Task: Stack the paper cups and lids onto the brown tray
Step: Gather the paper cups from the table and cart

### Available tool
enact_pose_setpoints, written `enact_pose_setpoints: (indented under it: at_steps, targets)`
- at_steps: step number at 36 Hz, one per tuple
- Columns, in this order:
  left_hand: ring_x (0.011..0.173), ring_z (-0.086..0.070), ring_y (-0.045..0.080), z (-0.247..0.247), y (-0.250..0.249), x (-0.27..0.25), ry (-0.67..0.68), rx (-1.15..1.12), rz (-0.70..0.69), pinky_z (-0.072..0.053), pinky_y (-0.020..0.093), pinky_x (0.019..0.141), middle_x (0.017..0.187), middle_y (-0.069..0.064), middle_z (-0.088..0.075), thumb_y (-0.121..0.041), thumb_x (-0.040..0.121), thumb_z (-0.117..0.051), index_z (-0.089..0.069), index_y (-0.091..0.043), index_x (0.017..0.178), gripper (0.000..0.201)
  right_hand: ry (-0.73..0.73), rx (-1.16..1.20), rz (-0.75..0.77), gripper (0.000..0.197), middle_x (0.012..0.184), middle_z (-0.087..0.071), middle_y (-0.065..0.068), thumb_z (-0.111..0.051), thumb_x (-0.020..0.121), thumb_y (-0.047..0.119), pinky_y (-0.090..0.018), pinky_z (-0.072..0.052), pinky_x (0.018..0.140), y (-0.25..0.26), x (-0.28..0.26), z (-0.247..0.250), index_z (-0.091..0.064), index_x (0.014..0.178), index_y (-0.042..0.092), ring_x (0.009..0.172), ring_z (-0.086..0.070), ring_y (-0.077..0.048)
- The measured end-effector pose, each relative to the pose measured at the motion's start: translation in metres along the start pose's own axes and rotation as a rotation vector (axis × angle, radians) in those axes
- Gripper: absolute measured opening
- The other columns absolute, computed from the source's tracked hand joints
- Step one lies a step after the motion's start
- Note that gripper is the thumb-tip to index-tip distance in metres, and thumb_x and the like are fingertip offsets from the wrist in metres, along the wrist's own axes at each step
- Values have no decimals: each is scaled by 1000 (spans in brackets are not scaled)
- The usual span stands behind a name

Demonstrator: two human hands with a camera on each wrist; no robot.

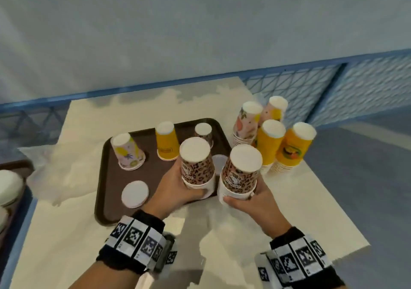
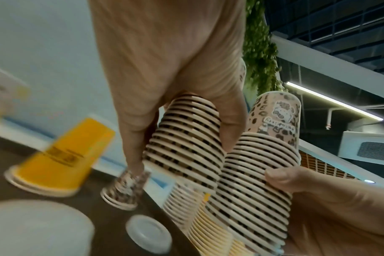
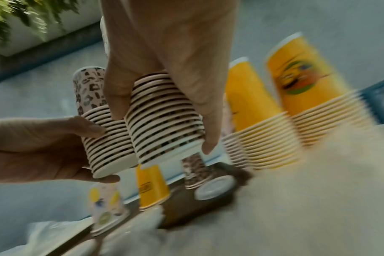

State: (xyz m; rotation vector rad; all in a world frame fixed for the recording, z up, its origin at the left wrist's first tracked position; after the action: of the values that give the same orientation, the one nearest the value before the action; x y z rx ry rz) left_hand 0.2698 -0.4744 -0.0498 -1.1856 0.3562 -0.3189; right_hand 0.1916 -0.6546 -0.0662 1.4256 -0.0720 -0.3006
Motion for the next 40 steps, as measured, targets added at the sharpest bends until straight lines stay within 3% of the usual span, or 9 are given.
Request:
enact_pose_setpoints:
  at_steps: [4, 7, 10, 14, 17, 23, 30, 38, 40]
  targets:
    - [92, -55, -25, -71, 2, 24, 127, -36, 24, -42, -4, 74, 109, -25, -58, -8, 57, -82, -42, -34, 119, 78, -137, -53, -68, 84, 117, -63, 10, -86, 59, 4, -41, -51, 97, -29, 0, 68, -44, 124, 36, 106, -60, -4]
    - [104, -58, -9, -116, 4, 36, 206, -39, 50, -42, -4, 78, 118, -16, -61, -6, 59, -84, -38, -24, 134, 90, -191, -88, -88, 79, 110, -64, 18, -89, 54, 12, -43, -51, 95, -44, 2, 102, -45, 109, 48, 102, -62, -1]
    - [104, -57, -3, -147, 2, 46, 226, -46, 44, -42, -4, 78, 115, -16, -60, 2, 61, -82, -40, -30, 124, 82, -231, -83, -121, 83, 115, -65, 9, -88, 47, 24, -48, -52, 93, -59, 7, 125, -46, 114, 46, 106, -62, -14]
    - [101, -58, -14, -176, 12, 56, 224, -79, 76, -46, 14, 92, 111, -21, -62, -14, 50, -86, -46, -41, 113, 79, -264, -106, -142, 83, 115, -66, 3, -89, 54, 12, -46, -51, 94, -78, 15, 145, -44, 120, 36, 106, -63, -16]
    - [106, -60, 2, -189, 16, 59, 215, -56, 91, -45, 27, 99, 109, -23, -62, -27, 44, -85, -47, -45, 108, 76, -280, -137, -154, 81, 108, -65, 7, -88, 55, 10, -46, -51, 93, -88, 20, 154, -43, 115, 39, 104, -63, -17]
    - [109, -53, 7, -198, 13, 61, 203, 25, 76, -39, -4, 77, 111, -9, -58, -1, 58, -85, -44, -15, 130, 84, -276, -165, -178, 84, 111, -65, 8, -90, 48, 14, -46, -50, 95, -100, 26, 163, -44, 114, 38, 107, -62, -18]
    - [113, -51, 9, -199, 15, 61, 190, 97, 70, -35, 9, 88, 118, -3, -59, -3, 60, -85, -41, -12, 135, 87, -294, -221, -186, 75, 100, -60, 10, -88, 55, 13, -26, -41, 82, -94, 27, 162, -40, 109, 35, 94, -56, -11]
    - [123, -52, 19, -183, 10, 53, 135, 211, 19, -42, 30, 104, 132, 5, -54, -19, 53, -90, -39, -14, 133, 96, -344, -237, -57, 107, 143, -41, -4, -89, 55, 21, -43, -38, 109, -74, 8, 159, -26, 142, 21, 133, -40, -21]
    - [124, -51, 19, -172, 6, 46, 129, 197, 3, -43, 35, 105, 135, 6, -51, -24, 55, -90, -36, -14, 136, 98, -451, -251, 30, 102, 145, -35, -4, -86, 61, 22, -37, -35, 109, -54, -5, 162, -26, 143, 19, 135, -34, -20]
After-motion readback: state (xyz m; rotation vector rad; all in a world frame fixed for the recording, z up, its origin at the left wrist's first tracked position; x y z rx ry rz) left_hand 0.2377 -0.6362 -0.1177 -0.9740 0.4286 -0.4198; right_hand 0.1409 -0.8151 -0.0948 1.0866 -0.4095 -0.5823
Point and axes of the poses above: each hand's wrist, its own x-axis towards the middle knuckle, its own z-axis out of the back of the hand, y = z × x, the point moved 9 cm from there along x, towards the middle knuckle
